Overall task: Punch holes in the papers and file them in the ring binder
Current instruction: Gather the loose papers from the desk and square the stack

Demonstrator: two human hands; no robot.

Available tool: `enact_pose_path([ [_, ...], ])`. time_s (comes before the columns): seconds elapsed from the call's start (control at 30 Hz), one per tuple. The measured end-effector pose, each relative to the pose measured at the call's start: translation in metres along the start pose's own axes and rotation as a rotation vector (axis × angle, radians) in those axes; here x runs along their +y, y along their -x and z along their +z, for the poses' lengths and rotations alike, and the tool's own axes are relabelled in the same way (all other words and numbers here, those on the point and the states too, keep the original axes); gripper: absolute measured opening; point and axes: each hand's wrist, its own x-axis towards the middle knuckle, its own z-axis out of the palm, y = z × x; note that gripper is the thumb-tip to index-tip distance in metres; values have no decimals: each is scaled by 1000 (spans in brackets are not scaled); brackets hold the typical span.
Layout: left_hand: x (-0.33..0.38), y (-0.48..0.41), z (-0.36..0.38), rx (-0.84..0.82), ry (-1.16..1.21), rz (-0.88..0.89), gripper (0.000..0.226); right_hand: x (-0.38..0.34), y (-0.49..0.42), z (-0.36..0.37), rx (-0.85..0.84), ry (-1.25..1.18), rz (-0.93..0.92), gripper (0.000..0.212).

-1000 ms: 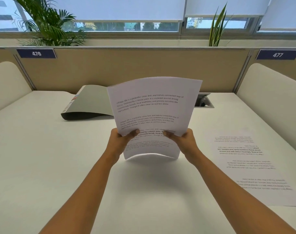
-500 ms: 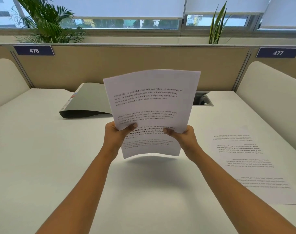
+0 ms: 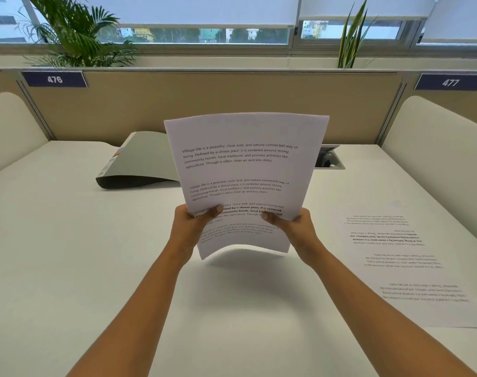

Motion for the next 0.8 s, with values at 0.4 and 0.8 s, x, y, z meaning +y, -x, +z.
enact_pose_path([
  [0.4, -11, 4, 0, 18, 15, -36, 19, 7, 3, 2, -18, 28, 11, 26],
  [0.8, -23, 9, 1, 26, -35, -156, 11, 17, 4, 1, 49, 45, 103, 23],
])
